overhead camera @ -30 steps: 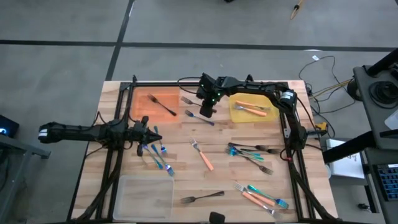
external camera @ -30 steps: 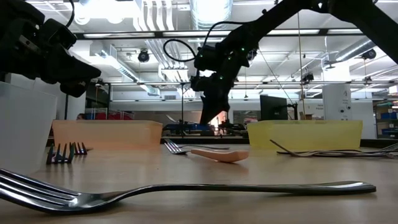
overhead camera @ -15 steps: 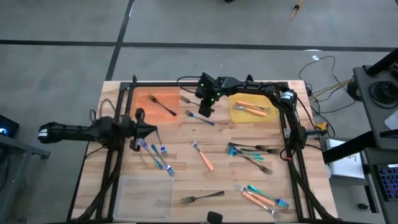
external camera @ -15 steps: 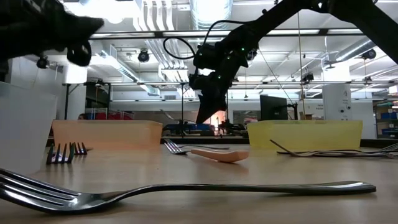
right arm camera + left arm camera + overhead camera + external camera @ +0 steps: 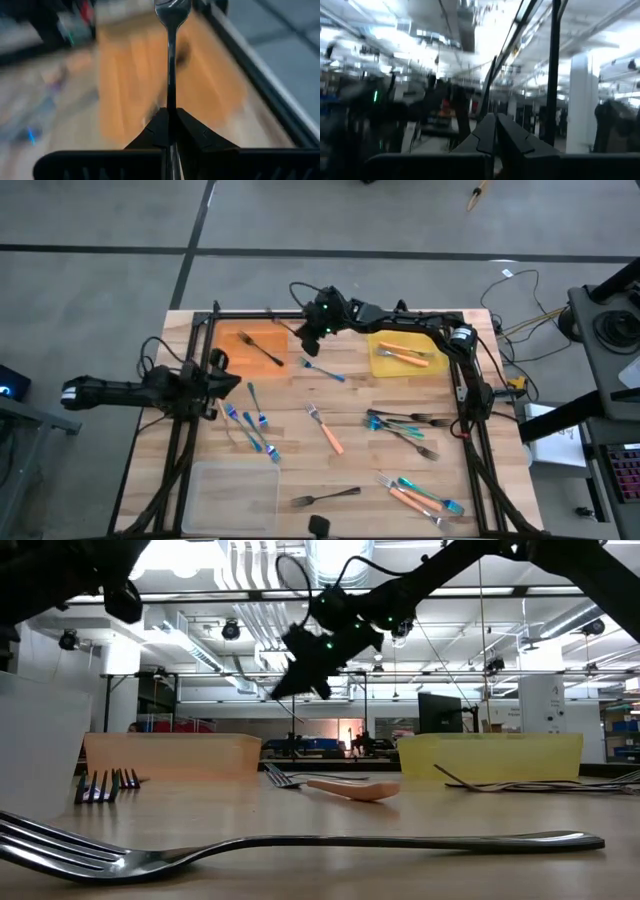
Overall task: Sort silverware by color (type)
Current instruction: Put the black fork into the orange bin, then put the blue fork into the transparent bin
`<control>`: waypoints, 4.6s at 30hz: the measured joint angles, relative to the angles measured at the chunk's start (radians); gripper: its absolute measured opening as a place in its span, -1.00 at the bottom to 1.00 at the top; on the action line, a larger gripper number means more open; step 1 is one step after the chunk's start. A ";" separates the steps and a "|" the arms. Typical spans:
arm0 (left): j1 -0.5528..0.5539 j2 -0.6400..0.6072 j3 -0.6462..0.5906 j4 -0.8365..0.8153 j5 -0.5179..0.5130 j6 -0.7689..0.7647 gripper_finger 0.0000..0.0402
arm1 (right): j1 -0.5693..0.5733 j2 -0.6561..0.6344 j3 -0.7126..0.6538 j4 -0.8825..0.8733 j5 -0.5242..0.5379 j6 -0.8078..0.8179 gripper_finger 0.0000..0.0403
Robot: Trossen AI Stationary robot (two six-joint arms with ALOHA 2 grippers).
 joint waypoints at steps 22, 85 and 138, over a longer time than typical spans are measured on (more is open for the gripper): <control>0.000 0.068 0.000 -0.044 0.000 -0.014 -1.00 | 0.054 0.447 0.424 0.367 -0.091 0.268 -0.96; 0.002 0.257 -0.001 -0.041 -0.175 -0.217 -0.98 | 0.067 0.100 0.689 -0.984 0.053 -0.186 -0.32; 0.003 0.802 0.495 -0.374 -0.225 -0.189 -0.24 | 0.118 -0.121 -0.342 -0.207 0.259 0.221 -0.28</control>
